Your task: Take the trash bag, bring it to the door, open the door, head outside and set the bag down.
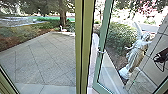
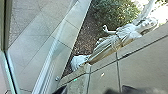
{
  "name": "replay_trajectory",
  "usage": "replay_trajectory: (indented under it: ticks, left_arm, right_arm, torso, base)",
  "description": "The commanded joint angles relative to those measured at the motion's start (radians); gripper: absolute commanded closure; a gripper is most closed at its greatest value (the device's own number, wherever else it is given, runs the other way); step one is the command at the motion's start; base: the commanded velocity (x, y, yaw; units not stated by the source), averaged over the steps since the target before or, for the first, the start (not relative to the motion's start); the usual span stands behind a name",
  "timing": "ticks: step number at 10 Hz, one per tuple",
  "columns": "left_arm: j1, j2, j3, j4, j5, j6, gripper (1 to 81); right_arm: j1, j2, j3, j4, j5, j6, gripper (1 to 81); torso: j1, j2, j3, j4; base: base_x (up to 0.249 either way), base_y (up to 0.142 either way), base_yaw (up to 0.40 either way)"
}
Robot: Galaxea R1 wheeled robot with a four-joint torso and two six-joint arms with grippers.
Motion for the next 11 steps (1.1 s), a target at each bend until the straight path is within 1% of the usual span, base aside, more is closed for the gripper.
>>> replay_trajectory:
  ticks: [1,4,5,6,8,10,11]
  left_arm:
    - [-0.03,0.004,0.008,-0.006,0.054,0.004,81.1]
    - [-0.03,0.006,0.008,-0.006,0.054,0.004,81.1]
    - [-0.03,0.004,0.008,-0.006,0.054,0.004,81.1]
    - [-0.03,0.006,0.008,-0.005,0.054,0.004,81.1]
    - [-0.03,0.006,0.008,-0.003,0.054,0.005,81.1]
    - [-0.03,0.007,0.008,0.0,0.053,0.005,81.1]
    - [-0.032,0.01,0.008,0.004,0.05,0.007,81.1]
  right_arm:
    - [0.231,0.022,-0.157,-0.147,0.202,-0.006,1.0]
    - [0.223,0.059,-0.18,-0.136,0.197,-0.003,1.0]
    - [0.199,0.072,-0.193,-0.08,0.185,-0.003,1.0]
    - [0.156,0.074,-0.187,0.002,0.167,-0.013,1.0]
    - [0.114,0.07,-0.141,0.125,0.079,-0.02,1.0]
    - [0.087,0.044,-0.044,0.253,-0.032,-0.021,1.0]
    - [0.074,0.036,0.003,0.318,-0.075,-0.02,1.0]
  torso:
    - [0.0,0.0,0.0,0.0]
    - [-0.001,0.0,0.0,0.0]
    - [-0.001,0.0,0.0,0.0]
    - [0.0,0.0,0.0,0.0]
    - [0.0,0.0,0.0,0.0]
    - [0.0,0.0,0.0,0.0]
    - [0.0,0.0,0.0,0.0]
  base:
    - [0.0,0.0,0.0]
    - [0.0,0.0,0.0]
    - [0.0,0.0,0.0]
    - [0.0,0.0,0.0]
    - [0.0,0.0,0.0]
    - [0.0,0.0,0.0]
    - [0.0,0.0,0.0]
